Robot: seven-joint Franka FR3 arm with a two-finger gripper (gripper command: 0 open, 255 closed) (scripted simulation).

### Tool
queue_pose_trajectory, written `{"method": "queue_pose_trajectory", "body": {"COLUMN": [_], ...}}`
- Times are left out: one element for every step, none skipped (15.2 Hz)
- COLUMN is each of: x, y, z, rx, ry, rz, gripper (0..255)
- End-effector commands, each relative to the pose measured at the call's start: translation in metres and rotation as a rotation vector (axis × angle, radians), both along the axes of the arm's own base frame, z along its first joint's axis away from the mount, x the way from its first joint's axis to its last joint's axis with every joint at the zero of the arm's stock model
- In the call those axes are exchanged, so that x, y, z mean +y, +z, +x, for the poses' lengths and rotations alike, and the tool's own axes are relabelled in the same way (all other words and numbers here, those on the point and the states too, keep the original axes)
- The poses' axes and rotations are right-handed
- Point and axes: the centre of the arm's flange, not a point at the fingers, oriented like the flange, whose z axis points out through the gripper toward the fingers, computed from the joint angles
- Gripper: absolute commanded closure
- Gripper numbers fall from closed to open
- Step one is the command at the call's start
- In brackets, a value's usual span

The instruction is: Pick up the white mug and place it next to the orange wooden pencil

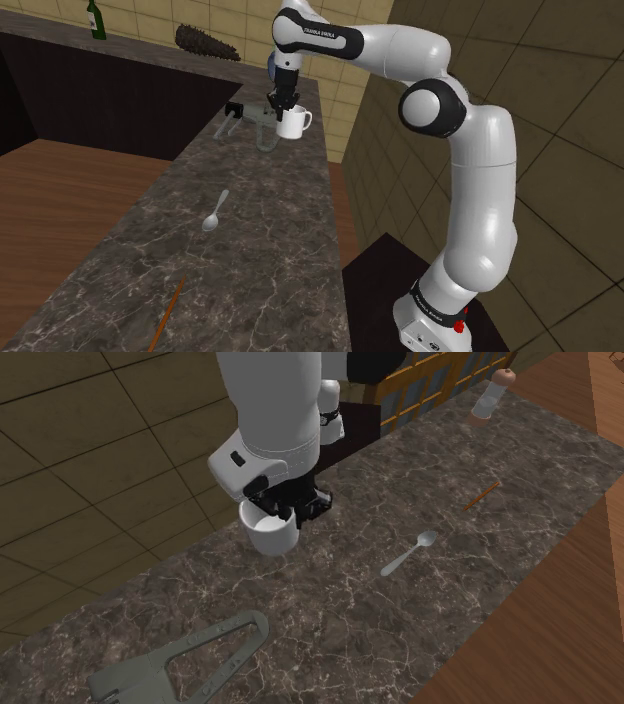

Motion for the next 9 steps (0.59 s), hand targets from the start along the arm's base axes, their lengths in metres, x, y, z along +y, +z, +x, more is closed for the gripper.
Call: {"method": "queue_pose_trajectory", "body": {"x": [0.000,0.011,0.021,0.031,0.041,0.051,0.062,0.072,0.082], "y": [0.011,0.011,0.011,0.011,0.011,0.011,0.011,0.011,0.011], "z": [-0.001,-0.009,-0.017,-0.026,-0.034,-0.043,-0.051,-0.059,-0.068], "rx": [0.000,0.000,0.000,0.000,0.000,0.000,0.000,0.000,0.000], "ry": [0.000,0.000,0.000,0.000,0.000,0.000,0.000,0.000,0.000], "rz": [0.000,0.000,0.000,0.000,0.000,0.000,0.000,0.000,0.000], "gripper": [255,255,255,255,255,255,255,255,255]}}
